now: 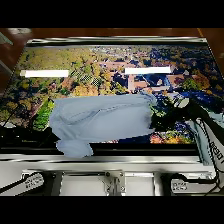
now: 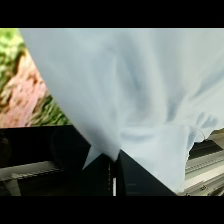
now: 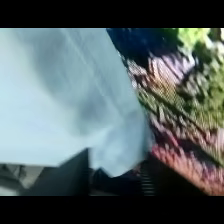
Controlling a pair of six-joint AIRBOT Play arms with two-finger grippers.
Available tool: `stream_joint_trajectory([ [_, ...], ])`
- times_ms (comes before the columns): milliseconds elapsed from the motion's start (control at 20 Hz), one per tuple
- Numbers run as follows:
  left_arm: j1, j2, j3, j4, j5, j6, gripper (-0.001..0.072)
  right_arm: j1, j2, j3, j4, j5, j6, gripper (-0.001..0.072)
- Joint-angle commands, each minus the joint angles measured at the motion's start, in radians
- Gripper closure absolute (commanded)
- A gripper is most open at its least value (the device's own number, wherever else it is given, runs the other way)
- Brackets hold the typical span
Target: Fold the shirts.
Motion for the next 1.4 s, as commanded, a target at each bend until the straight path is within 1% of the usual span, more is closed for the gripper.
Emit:
stream_joint_trajectory([
  [0,0.000,0.002,0.006,-0.004,-0.002,0.003,0.0670,0.024,-0.001,-0.002,0.023,-0.043,0.026,0.0634],
  [150,-0.001,0.040,0.064,-0.004,-0.003,-0.008,0.0671,0.025,0.058,0.028,0.059,-0.010,-0.055,0.0637],
  [250,-0.001,0.109,0.160,-0.012,-0.014,-0.034,0.0672,0.025,0.141,0.095,0.083,-0.001,-0.093,0.0637],
  [350,0.000,0.214,0.318,-0.048,-0.023,-0.042,0.0672,0.025,0.253,0.215,0.103,-0.003,-0.149,0.0637],
  [450,0.000,0.338,0.530,-0.099,0.037,-0.042,0.0671,0.025,0.386,0.382,0.103,-0.037,-0.186,0.0637],
  [600,0.000,0.500,0.906,-0.128,0.181,-0.069,0.0671,0.025,0.575,0.659,0.028,-0.113,-0.166,0.0637],
  [700,0.000,0.568,1.144,-0.095,0.221,-0.093,0.0672,0.025,0.667,0.843,-0.068,-0.124,-0.096,0.0637],
  [800,0.000,0.613,1.323,-0.037,0.219,-0.168,0.0671,0.025,0.739,0.981,-0.164,-0.103,-0.015,0.0637],
  [900,0.000,0.655,1.439,0.068,0.205,-0.253,0.0671,0.025,0.806,1.055,-0.227,-0.029,0.007,0.0637],
  [950,0.000,0.676,1.482,0.138,0.186,-0.271,0.0671,0.025,0.848,1.069,-0.251,0.025,0.014,0.0637],
  [1000,0.000,0.699,1.508,0.208,0.156,-0.272,0.0671,0.025,0.887,1.070,-0.277,0.075,0.029,0.0637],
  [1050,0.000,0.727,1.519,0.272,0.109,-0.291,0.0671,0.025,0.925,1.070,-0.307,0.136,0.054,0.0637],
  [1100,-0.001,0.751,1.519,0.314,0.046,-0.336,0.0671,0.025,0.952,1.070,-0.331,0.191,0.078,0.0637],
  [1150,0.000,0.763,1.519,0.345,-0.028,-0.361,0.0671,0.025,0.970,1.070,-0.341,0.245,0.093,0.0637],
  [1250,-0.001,0.763,1.516,0.357,-0.192,-0.365,0.0671,0.025,0.981,1.070,-0.348,0.344,0.102,0.0637],
  [1350,-0.001,0.763,1.485,0.355,-0.299,-0.364,0.0671,0.025,0.973,1.070,-0.365,0.474,0.101,0.0637],
])
